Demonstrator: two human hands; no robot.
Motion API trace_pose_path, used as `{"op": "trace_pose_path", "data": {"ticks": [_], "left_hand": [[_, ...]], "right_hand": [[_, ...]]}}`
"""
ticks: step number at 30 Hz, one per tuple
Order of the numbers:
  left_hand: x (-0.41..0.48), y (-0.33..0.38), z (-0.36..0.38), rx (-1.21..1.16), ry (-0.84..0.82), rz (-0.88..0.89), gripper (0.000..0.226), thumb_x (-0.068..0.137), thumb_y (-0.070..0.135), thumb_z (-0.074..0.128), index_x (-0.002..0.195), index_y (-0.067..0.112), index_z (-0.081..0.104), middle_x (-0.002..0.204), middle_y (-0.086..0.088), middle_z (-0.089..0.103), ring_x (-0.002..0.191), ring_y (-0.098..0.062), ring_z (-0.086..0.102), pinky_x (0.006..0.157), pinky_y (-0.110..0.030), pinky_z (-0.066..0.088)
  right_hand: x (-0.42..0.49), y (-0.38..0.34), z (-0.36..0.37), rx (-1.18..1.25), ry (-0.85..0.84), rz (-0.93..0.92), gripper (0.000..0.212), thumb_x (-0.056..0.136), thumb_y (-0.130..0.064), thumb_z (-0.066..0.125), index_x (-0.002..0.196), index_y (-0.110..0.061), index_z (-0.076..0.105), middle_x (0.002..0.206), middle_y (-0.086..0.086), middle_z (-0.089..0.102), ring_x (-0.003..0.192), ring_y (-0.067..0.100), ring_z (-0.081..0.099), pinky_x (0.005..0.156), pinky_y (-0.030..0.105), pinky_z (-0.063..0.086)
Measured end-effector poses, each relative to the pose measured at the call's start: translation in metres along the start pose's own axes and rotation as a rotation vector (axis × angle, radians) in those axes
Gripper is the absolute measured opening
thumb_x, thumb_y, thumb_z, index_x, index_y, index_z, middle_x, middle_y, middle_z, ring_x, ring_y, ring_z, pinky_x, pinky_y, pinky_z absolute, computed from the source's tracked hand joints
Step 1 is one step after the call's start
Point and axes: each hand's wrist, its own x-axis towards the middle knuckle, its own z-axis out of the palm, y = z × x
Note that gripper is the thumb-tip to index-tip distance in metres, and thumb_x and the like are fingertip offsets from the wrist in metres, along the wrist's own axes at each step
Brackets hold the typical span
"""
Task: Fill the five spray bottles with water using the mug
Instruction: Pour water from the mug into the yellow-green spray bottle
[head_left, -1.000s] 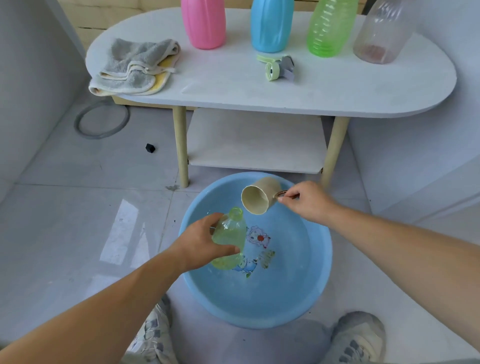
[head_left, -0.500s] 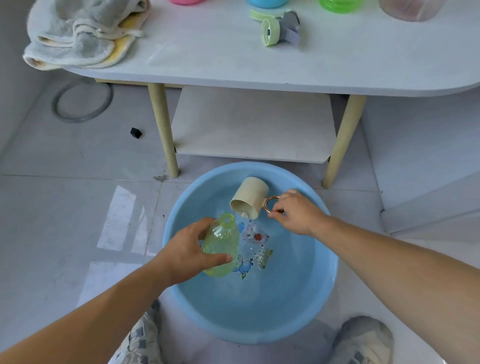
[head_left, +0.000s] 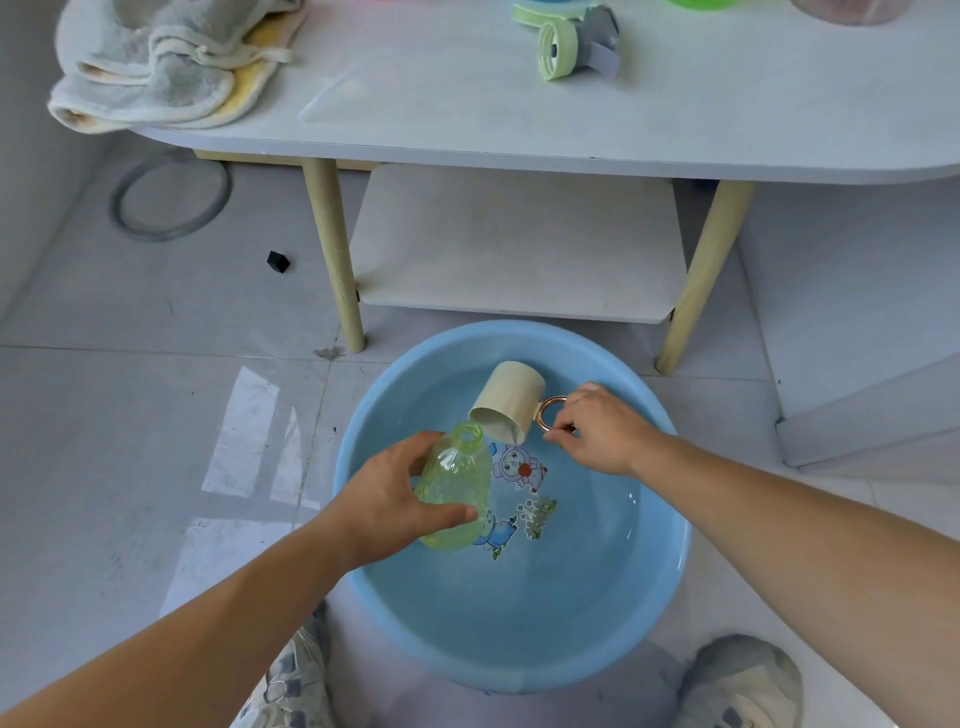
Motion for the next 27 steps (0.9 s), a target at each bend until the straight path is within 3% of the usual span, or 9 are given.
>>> {"op": "trace_pose_path", "data": {"ticks": [8, 11, 15, 19, 21, 23, 27], "left_hand": [[0.0, -0.003, -0.001, -0.004, 0.008, -0.009, 0.057, 0.071, 0.031, 0.097, 0.108, 0.05, 0.058, 0.106, 0.036, 0.067, 0.102, 0.009, 0.066, 0.095, -0.035, 0.06], [-0.002, -0.003, -0.004, 0.001, 0.015, -0.012, 0.057, 0.071, 0.031, 0.096, 0.108, 0.05, 0.058, 0.105, 0.036, 0.067, 0.101, 0.01, 0.066, 0.095, -0.034, 0.06], [-0.008, 0.001, -0.007, 0.002, 0.028, -0.001, 0.056, 0.071, 0.03, 0.096, 0.108, 0.049, 0.058, 0.103, 0.036, 0.068, 0.101, 0.011, 0.066, 0.096, -0.033, 0.06], [-0.013, 0.007, -0.012, -0.004, 0.036, 0.014, 0.056, 0.07, 0.033, 0.096, 0.109, 0.05, 0.059, 0.103, 0.034, 0.069, 0.102, 0.007, 0.067, 0.096, -0.036, 0.061], [-0.019, 0.013, -0.015, -0.013, 0.041, 0.03, 0.057, 0.069, 0.035, 0.096, 0.11, 0.05, 0.059, 0.104, 0.033, 0.069, 0.102, 0.006, 0.067, 0.095, -0.037, 0.061], [-0.025, 0.02, -0.018, -0.014, 0.037, 0.047, 0.059, 0.066, 0.039, 0.096, 0.111, 0.05, 0.059, 0.104, 0.032, 0.069, 0.103, 0.007, 0.067, 0.096, -0.037, 0.061], [-0.034, 0.035, -0.03, 0.017, 0.019, 0.091, 0.067, 0.053, 0.059, 0.087, 0.114, 0.049, 0.061, 0.107, 0.024, 0.072, 0.109, 0.003, 0.067, 0.099, -0.037, 0.059]], "right_hand": [[-0.005, -0.007, 0.0, 0.081, -0.01, 0.063, 0.038, 0.095, -0.039, 0.059, 0.063, -0.019, 0.059, 0.065, 0.002, 0.055, 0.077, 0.019, 0.049, 0.072, 0.038, 0.047], [-0.009, -0.015, -0.007, 0.199, -0.013, 0.139, 0.044, 0.096, -0.036, 0.059, 0.065, -0.004, 0.06, 0.057, 0.002, 0.049, 0.057, 0.018, 0.044, 0.053, 0.029, 0.036], [-0.015, -0.022, -0.021, 0.36, 0.015, 0.227, 0.046, 0.095, -0.038, 0.061, 0.062, -0.005, 0.055, 0.051, -0.003, 0.037, 0.048, 0.015, 0.032, 0.047, 0.026, 0.028], [-0.025, -0.023, -0.042, 0.458, 0.012, 0.232, 0.034, 0.093, -0.04, 0.064, 0.075, -0.013, 0.075, 0.053, 0.003, 0.047, 0.046, 0.017, 0.04, 0.052, 0.028, 0.034], [-0.034, -0.027, -0.058, 0.548, 0.017, 0.236, 0.029, 0.093, -0.039, 0.065, 0.076, -0.019, 0.078, 0.069, 0.009, 0.068, 0.063, 0.025, 0.063, 0.067, 0.033, 0.05], [-0.043, -0.033, -0.075, 0.664, 0.019, 0.24, 0.027, 0.094, -0.033, 0.065, 0.077, -0.018, 0.078, 0.087, 0.002, 0.077, 0.087, 0.016, 0.073, 0.09, 0.031, 0.056], [-0.066, -0.049, -0.111, 0.79, 0.062, 0.234, 0.027, 0.096, -0.027, 0.064, 0.08, -0.009, 0.077, 0.091, 0.003, 0.078, 0.098, 0.016, 0.072, 0.092, 0.023, 0.055]]}}
